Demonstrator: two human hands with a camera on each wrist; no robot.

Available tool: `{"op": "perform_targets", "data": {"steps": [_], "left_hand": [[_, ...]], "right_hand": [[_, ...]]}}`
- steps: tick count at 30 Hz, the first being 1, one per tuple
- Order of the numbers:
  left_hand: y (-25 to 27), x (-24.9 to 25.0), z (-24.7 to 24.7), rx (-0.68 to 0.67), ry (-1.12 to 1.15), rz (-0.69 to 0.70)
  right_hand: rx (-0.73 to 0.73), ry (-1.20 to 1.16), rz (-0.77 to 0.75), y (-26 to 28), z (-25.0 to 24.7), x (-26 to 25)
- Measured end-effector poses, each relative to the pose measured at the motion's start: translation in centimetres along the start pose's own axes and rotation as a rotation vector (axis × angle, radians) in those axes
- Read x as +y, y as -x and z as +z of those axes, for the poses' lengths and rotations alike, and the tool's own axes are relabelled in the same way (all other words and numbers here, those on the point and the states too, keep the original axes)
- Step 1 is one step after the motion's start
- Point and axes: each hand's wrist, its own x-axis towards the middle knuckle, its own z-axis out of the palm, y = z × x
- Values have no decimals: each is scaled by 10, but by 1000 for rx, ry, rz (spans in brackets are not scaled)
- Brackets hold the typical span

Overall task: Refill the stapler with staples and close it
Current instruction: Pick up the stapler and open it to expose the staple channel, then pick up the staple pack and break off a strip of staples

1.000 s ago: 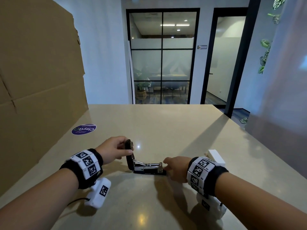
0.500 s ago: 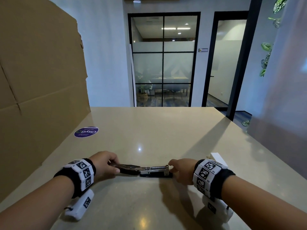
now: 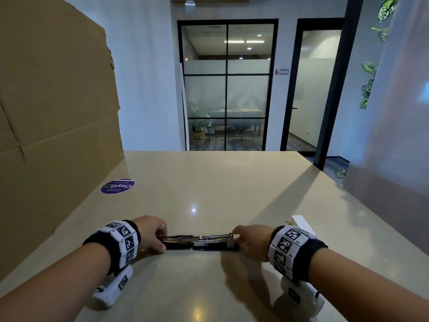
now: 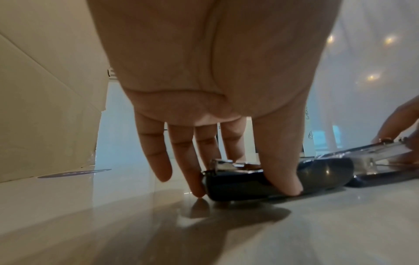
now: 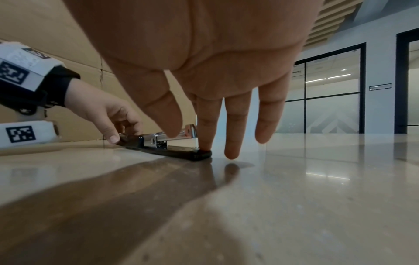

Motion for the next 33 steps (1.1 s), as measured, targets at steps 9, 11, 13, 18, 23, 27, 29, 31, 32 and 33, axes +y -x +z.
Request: {"op": "perform_targets", "data": {"steps": [9,11,13,18,23,27,29,31,32,33], "left_hand": [[-6,17,-5,-10,-1,32],[-8,22,-7,9,2,50],[-10,27,-11,28,10,63],[-15,48,-19,80,24,114],[-23,73,-26,99,32,170],[-31,90,-30,104,33,204],[-33,97,-33,104,23,221],[-36,103,-36,102,18,236],[-37,105,-37,103,16,242],[-38,106,-39,105,13,245]], "right_hand": [[46,-147,-3,-4,1,16],[84,-190,29,-6,-5,31],[131,-165,94,-6,-14,51],[198,-43,381,5,-27,98],[97,-48,535,7,-14,122],[118,-113,455,2,-11,113],[119,-118,410,-3,-13,100],[134,-91,354,-14,-16,87],[144,-81,324,-20,-17,80],[150,-79,302,-24,-20,72]]}}
